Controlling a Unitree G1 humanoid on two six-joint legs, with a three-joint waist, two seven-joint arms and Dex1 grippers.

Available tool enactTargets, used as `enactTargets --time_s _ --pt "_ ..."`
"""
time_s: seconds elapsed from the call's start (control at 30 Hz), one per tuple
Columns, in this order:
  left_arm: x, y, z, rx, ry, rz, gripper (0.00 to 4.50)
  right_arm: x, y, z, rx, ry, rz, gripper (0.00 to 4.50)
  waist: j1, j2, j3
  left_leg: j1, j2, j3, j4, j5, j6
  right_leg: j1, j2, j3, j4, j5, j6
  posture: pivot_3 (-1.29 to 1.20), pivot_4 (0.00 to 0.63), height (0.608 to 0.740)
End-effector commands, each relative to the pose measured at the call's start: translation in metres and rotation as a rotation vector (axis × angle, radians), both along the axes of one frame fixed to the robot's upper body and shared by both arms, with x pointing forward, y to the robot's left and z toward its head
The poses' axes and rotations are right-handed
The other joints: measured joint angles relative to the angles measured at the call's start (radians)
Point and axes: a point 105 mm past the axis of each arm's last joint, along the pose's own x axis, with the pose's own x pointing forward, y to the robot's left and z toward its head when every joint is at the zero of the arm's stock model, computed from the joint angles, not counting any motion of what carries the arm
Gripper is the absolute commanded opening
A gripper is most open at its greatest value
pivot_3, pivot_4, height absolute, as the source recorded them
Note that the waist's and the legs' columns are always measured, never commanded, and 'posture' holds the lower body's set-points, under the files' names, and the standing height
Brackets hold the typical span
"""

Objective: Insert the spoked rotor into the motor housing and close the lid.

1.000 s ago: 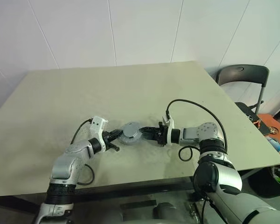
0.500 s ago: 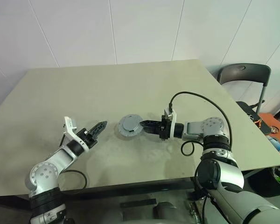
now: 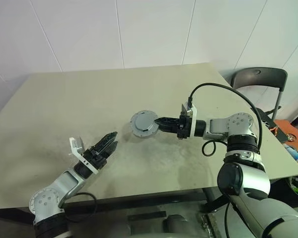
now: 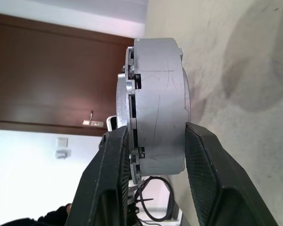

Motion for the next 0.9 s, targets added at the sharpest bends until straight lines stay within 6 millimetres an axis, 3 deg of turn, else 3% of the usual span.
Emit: enactTargets --time_s 0.03,0.43,0.9 --pt "-0.007 -0.009 0.015 -0.043 -0.05 -0.061 4.5 -0.001 0.008 0.033 0.09 -0.11 0.049 1.31 0.0 0.0 0.0 0.0 0.0 0.0 0.0 0.0 0.0 0.0 0.0 0.0 0.0 0.0 0.0 0.0 0.0 0.74" --pt "0.005 -0.018 0.042 -0.094 -0.113 -0.102 4.5 -0.011 0.029 0.035 0.12 -0.124 0.114 1.31 0.001 0.0 0.0 0.0 0.0 0.0 0.0 0.0 0.0 0.0 0.0 0.0 0.0 0.0 0.0 0.0 0.0 0.74" --pt "0.008 -0.032 0.038 -0.072 -0.099 -0.156 4.5 -0.021 0.034 0.034 0.148 -0.129 0.149 1.31 0.0 0.0 0.0 0.0 0.0 0.0 0.0 0.0 0.0 0.0 0.0 0.0 -0.001 0.0 0.0 0.0 0.0 0.74"
